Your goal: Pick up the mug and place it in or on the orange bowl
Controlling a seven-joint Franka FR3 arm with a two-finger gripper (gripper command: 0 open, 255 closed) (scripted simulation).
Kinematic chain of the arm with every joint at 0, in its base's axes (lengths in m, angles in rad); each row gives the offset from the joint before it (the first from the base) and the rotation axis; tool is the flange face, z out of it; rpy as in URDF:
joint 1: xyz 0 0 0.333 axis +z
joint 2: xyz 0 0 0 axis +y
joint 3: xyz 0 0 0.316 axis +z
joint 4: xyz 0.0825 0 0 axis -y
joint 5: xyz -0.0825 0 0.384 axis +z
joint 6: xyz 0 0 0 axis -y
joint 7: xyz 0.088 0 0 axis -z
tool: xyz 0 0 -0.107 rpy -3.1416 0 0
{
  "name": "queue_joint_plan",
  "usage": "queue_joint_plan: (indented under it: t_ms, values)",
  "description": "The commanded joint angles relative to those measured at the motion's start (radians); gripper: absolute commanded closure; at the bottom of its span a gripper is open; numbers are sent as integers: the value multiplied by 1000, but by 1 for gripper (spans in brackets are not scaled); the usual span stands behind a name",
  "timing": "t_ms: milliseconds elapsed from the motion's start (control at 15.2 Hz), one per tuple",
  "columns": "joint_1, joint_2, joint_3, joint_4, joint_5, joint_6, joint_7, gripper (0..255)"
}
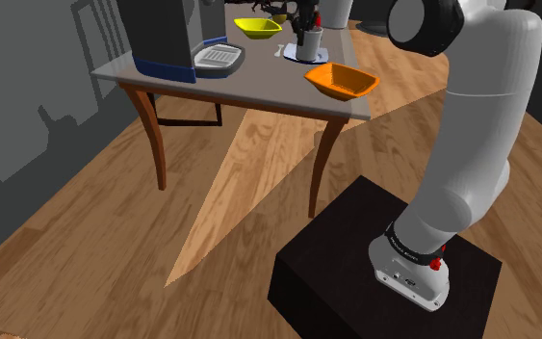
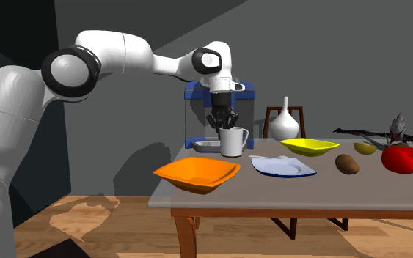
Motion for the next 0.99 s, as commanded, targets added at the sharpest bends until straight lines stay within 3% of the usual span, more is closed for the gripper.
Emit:
queue_joint_plan:
  t_ms: [0,726,924]
  values:
    - [-3,8,0,39,2,-32,-2,255]
    - [-42,115,1,356,29,-241,-14,255]
    - [-3,-84,-12,63,-17,-144,-19,255]
